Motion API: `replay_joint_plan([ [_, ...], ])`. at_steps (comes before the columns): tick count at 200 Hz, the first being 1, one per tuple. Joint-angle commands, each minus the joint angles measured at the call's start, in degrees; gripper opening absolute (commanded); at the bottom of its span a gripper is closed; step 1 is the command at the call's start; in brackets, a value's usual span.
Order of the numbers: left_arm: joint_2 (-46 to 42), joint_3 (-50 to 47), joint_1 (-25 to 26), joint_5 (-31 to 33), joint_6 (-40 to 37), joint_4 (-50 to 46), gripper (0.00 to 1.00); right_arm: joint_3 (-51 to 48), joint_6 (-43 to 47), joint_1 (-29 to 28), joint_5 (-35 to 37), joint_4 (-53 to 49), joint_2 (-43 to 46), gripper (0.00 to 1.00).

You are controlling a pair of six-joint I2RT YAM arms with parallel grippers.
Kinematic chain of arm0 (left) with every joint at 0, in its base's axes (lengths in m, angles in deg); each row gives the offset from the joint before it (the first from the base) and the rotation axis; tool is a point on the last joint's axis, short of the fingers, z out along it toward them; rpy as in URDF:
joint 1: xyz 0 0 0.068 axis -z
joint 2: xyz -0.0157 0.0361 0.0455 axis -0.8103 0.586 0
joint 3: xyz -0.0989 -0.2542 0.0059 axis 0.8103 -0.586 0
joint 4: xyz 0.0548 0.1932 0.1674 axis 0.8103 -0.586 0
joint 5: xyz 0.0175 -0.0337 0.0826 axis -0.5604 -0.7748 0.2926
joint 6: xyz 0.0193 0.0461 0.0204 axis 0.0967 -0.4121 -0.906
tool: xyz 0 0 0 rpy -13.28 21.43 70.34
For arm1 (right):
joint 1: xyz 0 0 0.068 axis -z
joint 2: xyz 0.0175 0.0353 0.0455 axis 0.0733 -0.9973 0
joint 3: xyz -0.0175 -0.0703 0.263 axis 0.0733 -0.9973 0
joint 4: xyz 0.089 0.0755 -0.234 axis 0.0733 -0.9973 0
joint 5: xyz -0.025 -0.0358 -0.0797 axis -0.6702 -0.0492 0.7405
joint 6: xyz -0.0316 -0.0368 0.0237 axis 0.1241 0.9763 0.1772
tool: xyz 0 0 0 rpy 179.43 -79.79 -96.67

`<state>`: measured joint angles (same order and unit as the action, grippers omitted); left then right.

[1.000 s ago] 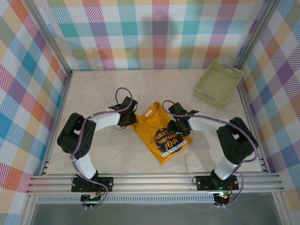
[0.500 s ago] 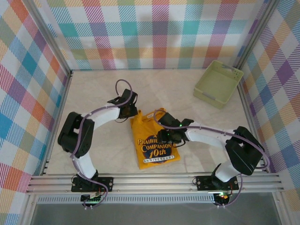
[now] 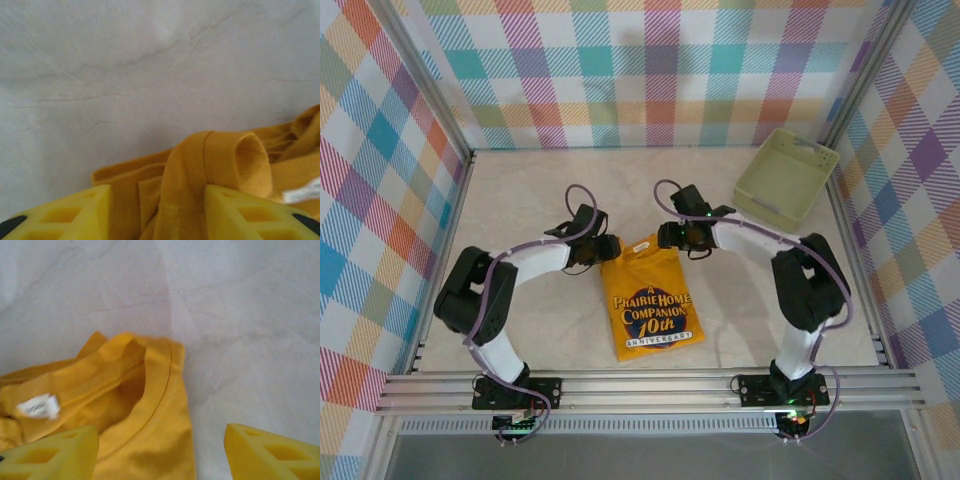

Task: Fold the inside-out t-shirt

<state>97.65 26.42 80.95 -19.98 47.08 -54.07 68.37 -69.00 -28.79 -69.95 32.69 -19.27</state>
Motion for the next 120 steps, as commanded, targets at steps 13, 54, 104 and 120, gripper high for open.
replay_joint_plan([
  [13,1.6,1.4,-0.6,2.5,1.3,-0.2,0.34,5.4,3.8,1.0,-2.3,-1.6,-6.5,0.66],
  [54,-3.1,-1.6,-0.8,8.2,1.8,-1.1,0.16,6.8,0.9,2.9,0.8,-2.6,-9.7,0.40],
  [104,-8.4,-3.7,-1.0,11.7,2.7,-4.4,0.18,3.9,1.7,4.8,-9.6,-0.5,-3.7,0.60],
  [120,-11.8,-5.9,-0.8,10.9,3.4,-4.0,0.32,1.9,1.8,4.8,-11.7,-0.3,-0.8,0.68],
])
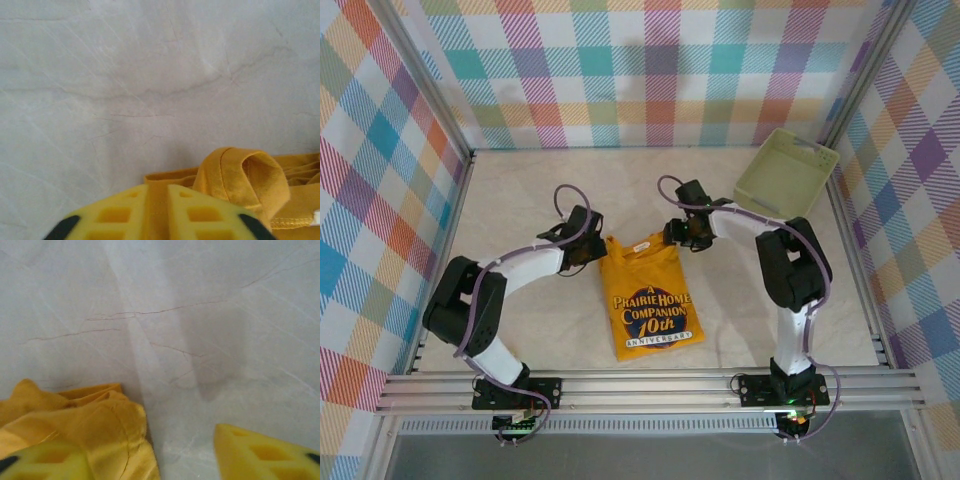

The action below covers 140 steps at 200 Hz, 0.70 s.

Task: Fold the inside-out t-shirt

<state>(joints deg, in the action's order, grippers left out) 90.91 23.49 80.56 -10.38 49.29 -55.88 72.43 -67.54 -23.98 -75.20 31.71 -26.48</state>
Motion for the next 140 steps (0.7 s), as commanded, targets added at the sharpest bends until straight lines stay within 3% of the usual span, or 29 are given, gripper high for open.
replay_joint_plan([
  [1,-5.3,-3.2,-0.4,1.1,1.3,-2.1,0.33,-2.3,0.4,0.0,-6.6,0.8,6.6,0.68],
  [14,-6.9,-4.9,0.1,-1.5,2.5,-1.2,0.47,-4.1,0.9,0.0,-7.2,0.9,7.8,0.72],
  [57,-5.2,-7.2,2.4,-6.7,5.2,1.9,0.66,-8.1,1.8,-0.4,-8.7,3.3,5.9,0.73],
  [105,0.9,-7.3,2.4,-10.4,5.3,7.8,0.66,-6.6,3.2,-2.2,-8.5,4.4,2.7,0.74],
  [140,4.5,-6.2,2.4,-11.9,4.5,10.1,0.59,-3.3,2.7,-5.1,-6.5,2.7,-1.0,0.68],
])
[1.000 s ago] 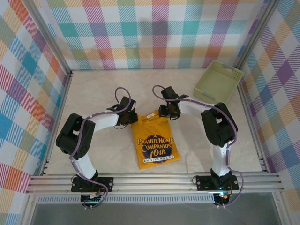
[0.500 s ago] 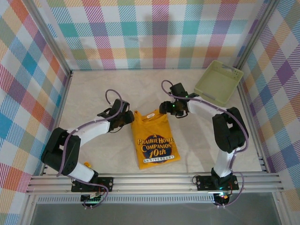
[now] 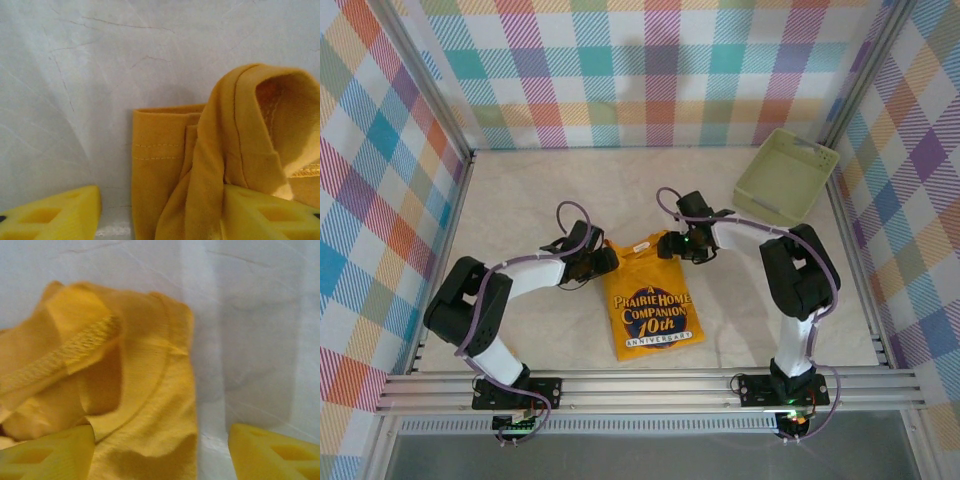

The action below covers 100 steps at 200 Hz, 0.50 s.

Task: Fold the inside-out t-shirt

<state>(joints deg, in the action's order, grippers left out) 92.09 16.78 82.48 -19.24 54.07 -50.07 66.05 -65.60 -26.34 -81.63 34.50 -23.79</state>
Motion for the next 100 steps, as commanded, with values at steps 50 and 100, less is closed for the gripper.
replay_joint_plan([
  [50,7.7,1.8,0.5,-4.0,-0.5,4.9,0.44,7.9,-1.4,-6.5,5.5,-4.9,-9.2,0.60],
  [100,8.9,2.5,1.2,-4.0,-0.9,5.1,0.36,9.6,-3.0,-9.9,7.7,-6.2,-11.1,0.44],
])
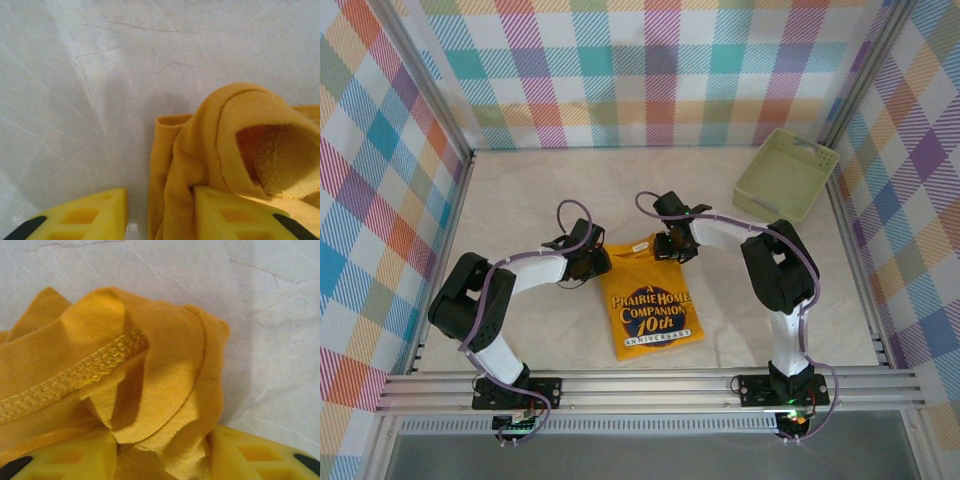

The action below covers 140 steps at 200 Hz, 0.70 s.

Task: Fold the inside-out t-shirt

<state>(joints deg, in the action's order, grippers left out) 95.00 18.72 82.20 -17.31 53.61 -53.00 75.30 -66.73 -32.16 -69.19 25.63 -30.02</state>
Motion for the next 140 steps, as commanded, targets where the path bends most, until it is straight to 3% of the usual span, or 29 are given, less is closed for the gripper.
replay_joint_plan([
  [1,6.0,0.6,1.6,-5.9,-0.4,8.0,0.36,0.4,-2.0,-4.2,-4.6,2.7,-4.9,0.44],
  [38,6.6,1.7,2.7,-5.1,-0.4,7.6,0.32,1.8,-4.1,-6.2,-1.6,1.2,-6.8,0.37],
  [82,7.4,1.5,2.8,-5.9,0.4,9.1,0.26,-1.2,-5.1,-6.2,-1.2,4.1,-4.3,0.19],
  [140,7.7,1.4,2.7,-5.5,0.9,10.8,0.05,-8.3,-7.7,-3.7,-3.9,10.6,1.3,0.02],
])
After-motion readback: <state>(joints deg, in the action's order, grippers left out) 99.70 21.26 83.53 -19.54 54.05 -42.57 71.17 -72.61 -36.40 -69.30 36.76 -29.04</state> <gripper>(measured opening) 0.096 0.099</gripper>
